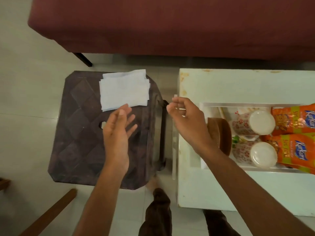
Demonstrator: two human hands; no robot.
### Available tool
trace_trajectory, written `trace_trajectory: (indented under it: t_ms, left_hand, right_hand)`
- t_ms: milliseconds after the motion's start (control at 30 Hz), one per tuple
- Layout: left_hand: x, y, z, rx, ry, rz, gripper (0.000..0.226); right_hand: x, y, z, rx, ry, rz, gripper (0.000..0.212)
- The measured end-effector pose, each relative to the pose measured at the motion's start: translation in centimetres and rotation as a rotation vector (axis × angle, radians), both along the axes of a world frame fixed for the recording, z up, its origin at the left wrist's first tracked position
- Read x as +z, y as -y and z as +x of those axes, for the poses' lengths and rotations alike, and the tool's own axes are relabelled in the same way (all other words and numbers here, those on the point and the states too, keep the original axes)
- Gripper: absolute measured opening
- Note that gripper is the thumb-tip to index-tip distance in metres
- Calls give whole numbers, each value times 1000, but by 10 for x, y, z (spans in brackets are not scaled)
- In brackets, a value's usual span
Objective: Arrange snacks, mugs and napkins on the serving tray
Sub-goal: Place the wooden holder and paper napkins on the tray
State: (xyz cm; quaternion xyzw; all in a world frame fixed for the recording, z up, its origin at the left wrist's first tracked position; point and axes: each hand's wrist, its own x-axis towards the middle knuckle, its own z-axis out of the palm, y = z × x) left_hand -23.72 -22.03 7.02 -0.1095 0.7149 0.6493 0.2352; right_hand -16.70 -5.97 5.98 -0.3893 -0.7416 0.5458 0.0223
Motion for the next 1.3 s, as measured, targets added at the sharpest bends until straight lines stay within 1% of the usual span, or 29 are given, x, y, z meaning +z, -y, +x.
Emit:
trace_trajectory:
  t_ms: [67, 167, 200, 233, 267, 333, 467, 533, 667, 800, 867, 933, 1000, 1067, 1133, 1200, 1300]
  left_hand:
    - [-4, 13, -26, 18, -82, -137, 28]
    - [-15, 27, -63, 50, -147, -286, 26]
    - [-19, 29, -73, 52, -143, -317, 27]
    - [-22, 30, -80, 51, -130, -333, 28]
    - [-25, 32, -87, 41, -114, -340, 28]
    - [-29, 34, -95, -1, -83, -345, 29]
    - [-33, 36, -102, -20, -36, -307, 35]
    - [-33, 36, -102, 9, -13, -266, 37]
    - [-34, 30, -95, 78, 32, -190, 40]
    - [-38, 23, -85, 58, 46, -159, 40]
    - [-39, 19, -82, 74, 44, -160, 40]
    - [-41, 17, -81, 89, 65, -156, 40]
    - [-41, 15, -78, 115, 74, -170, 43]
    - [-40, 16, -78, 138, -23, -270, 48]
    - [-41, 17, -84, 124, -125, -369, 50]
    - [-41, 16, -95, 113, -102, -374, 51]
    - [-43, 12, -114, 96, -34, -322, 53]
  right_hand:
    - [-14, 2, -34, -29, 32, -80, 39]
    - [-32, 5, -82, -72, 60, -120, 43]
    - [-37, 7, -94, -73, 67, -114, 39]
    - [-40, 8, -104, -76, 76, -91, 30]
    - [-42, 10, -112, -88, 81, -71, 22]
    - [-47, 14, -123, -125, 79, -31, 27]
    - [-53, 21, -125, -146, 80, 177, 34]
    - [-55, 25, -123, -168, 70, 162, 38]
    - [-54, 26, -120, -231, 118, 36, 47]
    - [-49, 25, -121, -215, 129, -3, 34]
    - [-45, 28, -122, -183, 128, -9, 34]
    - [-41, 32, -125, -157, 127, 7, 38]
    - [-39, 36, -127, -143, 121, 81, 39]
    - [-38, 41, -129, -162, 115, 166, 41]
    - [-38, 45, -129, -186, 108, 192, 43]
    - [-39, 47, -131, -195, 109, 186, 43]
    - [-41, 47, -136, -204, 144, 154, 39]
